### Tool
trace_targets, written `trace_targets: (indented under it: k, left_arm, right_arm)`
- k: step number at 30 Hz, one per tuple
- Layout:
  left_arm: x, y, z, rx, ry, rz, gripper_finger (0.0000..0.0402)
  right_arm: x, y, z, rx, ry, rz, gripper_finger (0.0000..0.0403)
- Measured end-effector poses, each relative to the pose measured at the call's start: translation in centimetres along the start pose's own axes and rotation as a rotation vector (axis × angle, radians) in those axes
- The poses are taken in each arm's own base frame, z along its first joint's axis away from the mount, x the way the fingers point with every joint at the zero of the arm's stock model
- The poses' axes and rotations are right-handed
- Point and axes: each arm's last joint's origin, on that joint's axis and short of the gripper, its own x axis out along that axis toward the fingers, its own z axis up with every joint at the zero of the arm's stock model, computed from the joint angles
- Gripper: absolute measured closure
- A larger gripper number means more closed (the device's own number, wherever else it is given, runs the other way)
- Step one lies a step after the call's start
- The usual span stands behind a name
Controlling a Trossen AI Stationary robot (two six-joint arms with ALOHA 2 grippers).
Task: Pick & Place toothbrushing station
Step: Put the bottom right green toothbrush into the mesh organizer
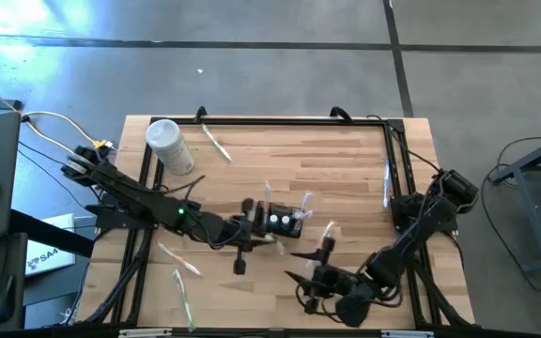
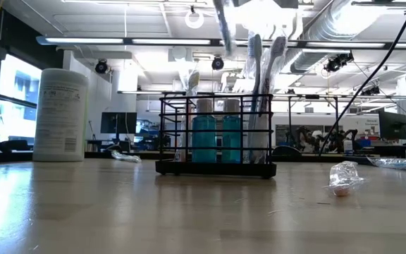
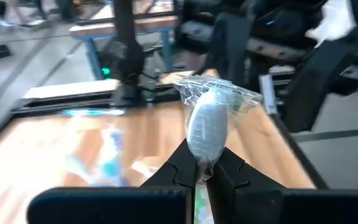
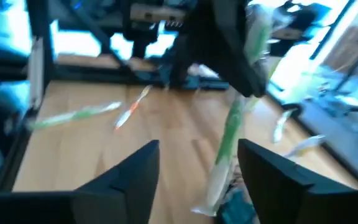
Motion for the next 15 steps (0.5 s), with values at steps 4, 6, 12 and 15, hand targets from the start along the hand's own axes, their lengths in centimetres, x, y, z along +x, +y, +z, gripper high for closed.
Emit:
trace_targets:
  k: [4, 6, 12, 15]
  left_arm:
    - [-1.8, 1.0, 0.7, 0.020, 0.034, 0.116, 0.0392]
    - [-2.6, 1.6, 0.8, 0.042, 0.070, 0.192, 0.0392]
    - [-3.7, 4.3, 0.8, 0.041, 0.131, 0.369, 0.0392]
    - [-3.7, 6.1, 0.7, -0.012, 0.164, 0.400, 0.0392]
  right_arm:
    - [-1.8, 0.3, 0.0, -0.017, -0.064, -0.115, 0.0183]
    - [-2.6, 0.5, -0.1, -0.031, -0.089, -0.159, 0.0185]
    - [-4.0, 0.9, -0.5, -0.030, -0.116, -0.184, 0.0194]
    - [-4.0, 1.0, -0.5, -0.028, -0.112, -0.171, 0.0197]
